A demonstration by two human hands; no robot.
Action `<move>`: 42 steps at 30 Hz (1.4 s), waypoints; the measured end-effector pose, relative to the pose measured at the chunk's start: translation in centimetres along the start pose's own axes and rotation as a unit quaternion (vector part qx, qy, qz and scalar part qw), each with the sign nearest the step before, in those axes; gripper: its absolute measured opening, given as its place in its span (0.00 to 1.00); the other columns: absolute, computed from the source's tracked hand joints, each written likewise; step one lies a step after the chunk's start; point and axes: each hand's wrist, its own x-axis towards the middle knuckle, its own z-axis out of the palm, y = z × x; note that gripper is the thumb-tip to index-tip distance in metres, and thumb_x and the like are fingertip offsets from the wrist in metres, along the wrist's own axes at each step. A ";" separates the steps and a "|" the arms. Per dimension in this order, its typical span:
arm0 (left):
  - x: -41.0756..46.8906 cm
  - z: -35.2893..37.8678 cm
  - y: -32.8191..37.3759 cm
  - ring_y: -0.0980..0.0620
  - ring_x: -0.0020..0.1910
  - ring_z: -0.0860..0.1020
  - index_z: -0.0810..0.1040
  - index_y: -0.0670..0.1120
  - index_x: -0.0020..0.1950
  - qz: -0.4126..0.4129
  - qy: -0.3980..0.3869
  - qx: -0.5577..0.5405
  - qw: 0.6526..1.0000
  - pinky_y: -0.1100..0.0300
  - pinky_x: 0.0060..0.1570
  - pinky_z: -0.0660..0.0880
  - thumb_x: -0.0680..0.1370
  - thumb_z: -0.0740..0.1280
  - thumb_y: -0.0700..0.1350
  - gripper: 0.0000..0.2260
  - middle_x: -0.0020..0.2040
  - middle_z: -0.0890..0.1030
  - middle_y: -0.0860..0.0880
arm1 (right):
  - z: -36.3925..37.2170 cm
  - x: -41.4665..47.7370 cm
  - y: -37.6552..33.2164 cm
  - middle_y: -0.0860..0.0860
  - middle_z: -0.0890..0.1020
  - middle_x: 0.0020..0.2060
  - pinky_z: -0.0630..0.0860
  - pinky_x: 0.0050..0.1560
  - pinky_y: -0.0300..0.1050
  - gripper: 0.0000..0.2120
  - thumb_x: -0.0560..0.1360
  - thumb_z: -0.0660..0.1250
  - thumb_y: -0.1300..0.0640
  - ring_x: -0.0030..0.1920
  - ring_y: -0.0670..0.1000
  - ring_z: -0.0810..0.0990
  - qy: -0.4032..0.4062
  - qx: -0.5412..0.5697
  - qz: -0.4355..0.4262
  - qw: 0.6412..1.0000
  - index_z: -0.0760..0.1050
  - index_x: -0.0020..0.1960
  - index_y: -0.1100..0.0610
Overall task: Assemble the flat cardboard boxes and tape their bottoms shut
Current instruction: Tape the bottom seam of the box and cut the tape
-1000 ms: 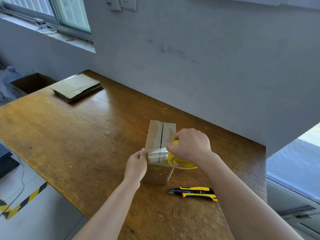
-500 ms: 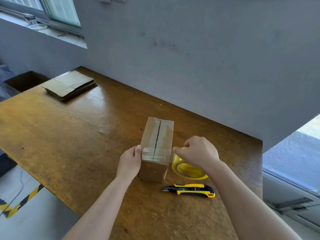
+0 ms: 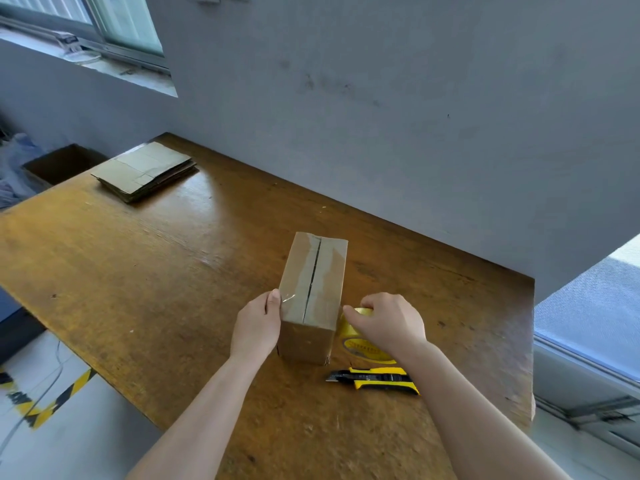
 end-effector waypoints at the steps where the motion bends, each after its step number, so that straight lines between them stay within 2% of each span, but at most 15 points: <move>1: -0.1 0.1 0.2 0.52 0.54 0.77 0.78 0.49 0.58 -0.003 0.006 -0.007 1.000 0.59 0.51 0.73 0.84 0.52 0.53 0.17 0.53 0.80 0.52 | 0.2 0.0 -0.1 0.47 0.78 0.30 0.70 0.28 0.40 0.22 0.76 0.61 0.37 0.31 0.48 0.76 -0.003 0.000 -0.004 1.000 0.78 0.36 0.53; 4: -0.4 0.3 1.0 0.50 0.60 0.76 0.77 0.48 0.63 -0.032 0.003 -0.055 0.998 0.54 0.59 0.72 0.84 0.52 0.55 0.19 0.59 0.79 0.50 | 0.4 0.1 -0.3 0.48 0.81 0.34 0.75 0.31 0.42 0.22 0.77 0.59 0.38 0.36 0.49 0.79 -0.002 -0.018 -0.014 1.000 0.81 0.41 0.53; 7: -0.5 0.5 1.6 0.48 0.67 0.71 0.71 0.49 0.71 -0.059 -0.057 -0.080 0.993 0.49 0.66 0.69 0.82 0.52 0.60 0.23 0.63 0.73 0.54 | 0.2 0.0 -0.5 0.48 0.83 0.40 0.77 0.34 0.42 0.21 0.78 0.58 0.39 0.39 0.50 0.80 0.000 -0.031 -0.013 0.999 0.82 0.48 0.54; 10: 0.6 0.0 1.2 0.47 0.69 0.70 0.69 0.50 0.73 -0.029 -0.099 -0.053 0.993 0.51 0.64 0.69 0.82 0.54 0.60 0.24 0.68 0.74 0.50 | 0.6 -0.4 -1.0 0.49 0.83 0.45 0.73 0.32 0.41 0.20 0.79 0.57 0.39 0.41 0.50 0.79 -0.017 -0.014 0.008 1.000 0.81 0.54 0.52; 12: 1.7 -0.8 1.2 0.47 0.68 0.71 0.70 0.49 0.72 -0.008 -0.107 -0.008 0.994 0.53 0.63 0.70 0.81 0.55 0.62 0.25 0.68 0.75 0.49 | 1.1 -0.5 -1.3 0.48 0.80 0.41 0.69 0.31 0.41 0.19 0.79 0.57 0.38 0.41 0.51 0.78 -0.057 0.039 0.030 0.997 0.79 0.46 0.50; 14: 2.5 -1.5 1.4 0.46 0.67 0.71 0.71 0.49 0.72 0.039 -0.016 0.151 0.988 0.48 0.65 0.69 0.79 0.56 0.64 0.28 0.68 0.74 0.47 | 1.3 -0.5 -1.6 0.48 0.74 0.34 0.65 0.32 0.42 0.21 0.79 0.58 0.40 0.36 0.50 0.73 -0.110 0.146 0.048 0.982 0.72 0.36 0.54; 16: 1.8 -1.7 1.8 0.45 0.63 0.72 0.73 0.47 0.70 0.117 0.107 0.252 0.955 0.47 0.63 0.67 0.80 0.58 0.60 0.24 0.63 0.75 0.44 | 1.3 -0.8 -1.9 0.51 0.71 0.34 0.63 0.36 0.44 0.17 0.77 0.61 0.48 0.35 0.50 0.68 -0.154 0.258 0.063 0.952 0.72 0.39 0.61; 17: 1.3 -1.3 1.8 0.45 0.61 0.73 0.75 0.46 0.68 0.154 0.130 0.257 0.945 0.48 0.62 0.67 0.80 0.57 0.57 0.22 0.62 0.76 0.44 | 1.3 -1.1 -2.1 0.51 0.70 0.35 0.62 0.37 0.44 0.12 0.76 0.61 0.51 0.36 0.50 0.68 -0.167 0.284 0.063 0.942 0.71 0.40 0.60; 19: 0.5 -0.7 1.6 0.46 0.64 0.72 0.75 0.45 0.69 0.190 0.114 0.268 0.938 0.48 0.62 0.67 0.81 0.56 0.53 0.21 0.63 0.76 0.46 | 1.5 -1.4 -2.3 0.52 0.70 0.35 0.64 0.36 0.44 0.08 0.75 0.63 0.54 0.36 0.49 0.68 -0.176 0.300 0.050 0.936 0.72 0.40 0.57; 22: 1.0 -0.8 0.6 0.48 0.69 0.69 0.74 0.46 0.70 0.205 0.090 0.295 0.929 0.48 0.65 0.66 0.82 0.58 0.50 0.19 0.68 0.74 0.49 | 2.3 -1.4 -2.7 0.55 0.76 0.37 0.68 0.39 0.45 0.13 0.77 0.64 0.52 0.38 0.50 0.73 -0.178 0.325 0.031 0.928 0.76 0.46 0.63; 25: 2.0 -1.4 0.4 0.50 0.70 0.68 0.74 0.47 0.70 0.212 0.081 0.296 0.928 0.47 0.67 0.64 0.82 0.58 0.52 0.19 0.69 0.74 0.51 | 2.8 -1.1 -2.9 0.60 0.82 0.47 0.72 0.43 0.46 0.15 0.80 0.62 0.49 0.43 0.52 0.78 -0.167 0.307 0.001 0.937 0.78 0.53 0.60; 30: 2.3 -1.5 0.0 0.50 0.69 0.68 0.74 0.48 0.70 0.230 0.072 0.292 0.926 0.47 0.66 0.67 0.82 0.58 0.52 0.19 0.68 0.74 0.51 | 5.9 0.0 -3.4 0.53 0.80 0.53 0.76 0.52 0.48 0.19 0.81 0.58 0.44 0.50 0.53 0.77 -0.169 0.191 0.023 0.967 0.76 0.60 0.57; 34: 2.4 -1.9 0.2 0.50 0.72 0.64 0.70 0.48 0.73 0.235 0.052 0.284 0.928 0.48 0.68 0.65 0.82 0.56 0.54 0.22 0.72 0.71 0.51 | 7.2 1.2 -3.7 0.52 0.82 0.47 0.79 0.47 0.48 0.25 0.78 0.59 0.37 0.47 0.52 0.79 -0.177 0.187 0.081 0.963 0.77 0.58 0.57; 38: 2.1 -2.0 1.0 0.49 0.76 0.55 0.58 0.49 0.79 0.204 -0.002 0.344 0.917 0.46 0.73 0.59 0.77 0.56 0.68 0.36 0.77 0.59 0.52 | 7.2 1.6 -3.6 0.51 0.82 0.45 0.79 0.42 0.45 0.27 0.75 0.61 0.33 0.43 0.49 0.80 -0.159 0.195 0.108 0.962 0.79 0.54 0.57; 42: 1.8 -1.5 1.1 0.47 0.75 0.58 0.57 0.46 0.78 0.214 0.019 0.400 0.891 0.46 0.71 0.64 0.74 0.62 0.67 0.40 0.76 0.61 0.48 | 6.8 1.1 -3.5 0.48 0.80 0.50 0.75 0.43 0.41 0.25 0.75 0.61 0.34 0.48 0.49 0.78 -0.203 0.237 0.107 0.944 0.77 0.59 0.54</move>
